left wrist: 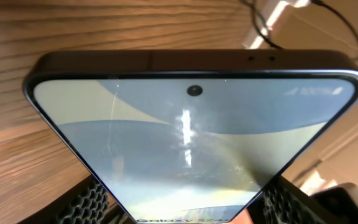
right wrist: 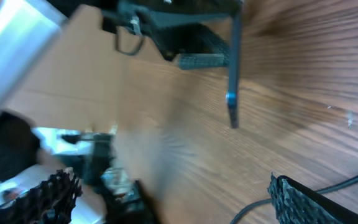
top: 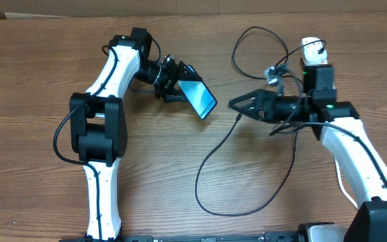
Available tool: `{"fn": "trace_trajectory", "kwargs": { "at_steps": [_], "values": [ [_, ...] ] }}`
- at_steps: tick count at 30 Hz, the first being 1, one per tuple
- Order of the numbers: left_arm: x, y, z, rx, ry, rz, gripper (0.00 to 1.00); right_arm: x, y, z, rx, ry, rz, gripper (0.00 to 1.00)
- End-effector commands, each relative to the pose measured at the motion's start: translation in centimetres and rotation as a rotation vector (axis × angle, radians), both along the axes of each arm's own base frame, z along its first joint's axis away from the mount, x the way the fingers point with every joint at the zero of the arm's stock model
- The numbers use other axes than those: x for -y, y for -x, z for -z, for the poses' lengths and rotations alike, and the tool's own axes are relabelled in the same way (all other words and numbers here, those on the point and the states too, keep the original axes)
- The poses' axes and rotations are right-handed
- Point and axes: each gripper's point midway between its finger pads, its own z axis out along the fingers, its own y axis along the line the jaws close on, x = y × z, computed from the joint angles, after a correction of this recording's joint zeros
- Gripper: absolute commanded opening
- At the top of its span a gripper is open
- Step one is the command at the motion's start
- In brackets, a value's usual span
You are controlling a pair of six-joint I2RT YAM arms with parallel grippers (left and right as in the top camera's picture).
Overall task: Plug charger to phone and switch on socket
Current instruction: 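Raise the right arm and move the right gripper toward the phone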
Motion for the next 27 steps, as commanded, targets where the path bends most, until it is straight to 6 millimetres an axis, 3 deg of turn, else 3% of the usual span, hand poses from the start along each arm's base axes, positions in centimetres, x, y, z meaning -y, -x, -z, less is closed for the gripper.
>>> {"fn": "trace_trajectory", "kwargs": {
  "at_steps": [1, 8, 17, 23, 27],
  "values": [
    [0.8, 0.0, -3.8, 0.002, 0.119, -0.016, 0.62, -0.3, -2.1, 1.5, -0.010, 0.182, 0.171, 1.00],
    [0.9, 0.0, -4.1, -0.019, 0.136, -0.024, 0.63, -1.6, -3.5, 2.6, 0.012, 0.328, 0.362, 1.00],
    [1.1, -0.5, -4.5, -0.031, 0.158, -0.042, 0.63, -0.5, -4.1, 1.5, 0.035, 0.313, 0.396, 1.00],
    [0.7, -1.1, -4.6, -0.043, 0.162, -0.069, 0.63, 3.1, -4.0, -2.6, 0.102, 0.274, 0.490, 1.00],
    [0.5, -1.2, -5.6, -0.050, 0.225, -0.072, 0.63, 7.9, -3.8, -5.2, 0.128, 0.262, 0.619, 1.00]
  ]
}}
